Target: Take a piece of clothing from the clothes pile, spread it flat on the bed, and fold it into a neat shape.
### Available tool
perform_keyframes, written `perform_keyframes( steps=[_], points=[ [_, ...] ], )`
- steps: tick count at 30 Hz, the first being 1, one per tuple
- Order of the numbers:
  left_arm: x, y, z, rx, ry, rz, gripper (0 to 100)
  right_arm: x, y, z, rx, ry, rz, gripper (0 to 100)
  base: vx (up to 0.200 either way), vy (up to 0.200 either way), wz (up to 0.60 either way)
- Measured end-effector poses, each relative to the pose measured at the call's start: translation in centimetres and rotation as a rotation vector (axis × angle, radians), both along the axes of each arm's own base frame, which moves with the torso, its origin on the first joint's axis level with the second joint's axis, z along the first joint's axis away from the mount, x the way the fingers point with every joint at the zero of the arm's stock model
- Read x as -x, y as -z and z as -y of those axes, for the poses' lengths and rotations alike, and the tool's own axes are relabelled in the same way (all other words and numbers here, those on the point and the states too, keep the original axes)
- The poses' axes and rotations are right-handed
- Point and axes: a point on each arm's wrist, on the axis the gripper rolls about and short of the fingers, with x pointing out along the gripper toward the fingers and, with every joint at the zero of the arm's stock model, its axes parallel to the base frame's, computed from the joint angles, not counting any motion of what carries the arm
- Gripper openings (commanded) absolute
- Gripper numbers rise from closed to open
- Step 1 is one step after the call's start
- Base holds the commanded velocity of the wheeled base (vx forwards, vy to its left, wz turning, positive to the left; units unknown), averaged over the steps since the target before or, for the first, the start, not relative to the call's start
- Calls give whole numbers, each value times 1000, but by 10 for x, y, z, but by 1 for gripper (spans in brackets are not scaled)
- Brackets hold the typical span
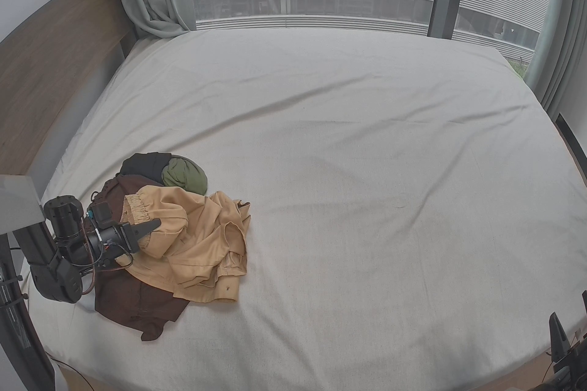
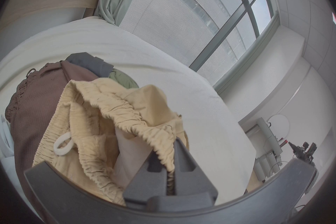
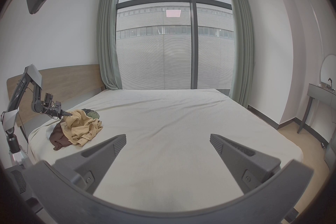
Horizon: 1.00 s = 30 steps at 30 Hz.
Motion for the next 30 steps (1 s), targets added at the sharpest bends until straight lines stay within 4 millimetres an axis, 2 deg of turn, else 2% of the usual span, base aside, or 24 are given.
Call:
perform_keyframes(
  steps=[6,17,22,30],
  points=[
    [5,-14,13,11,-20,78,0,0,0,0,0,0,0,100,0,0,0],
    [11,-35,40,140,-31,61,0,0,0,0,-1,0,0,100,0,0,0],
    [9,-46,42,143,-18,102,0,0,0,0,-1,0,0,100,0,0,0],
    [10,-51,47,146,9,115,0,0,0,0,-1,0,0,100,0,0,0]
  ],
)
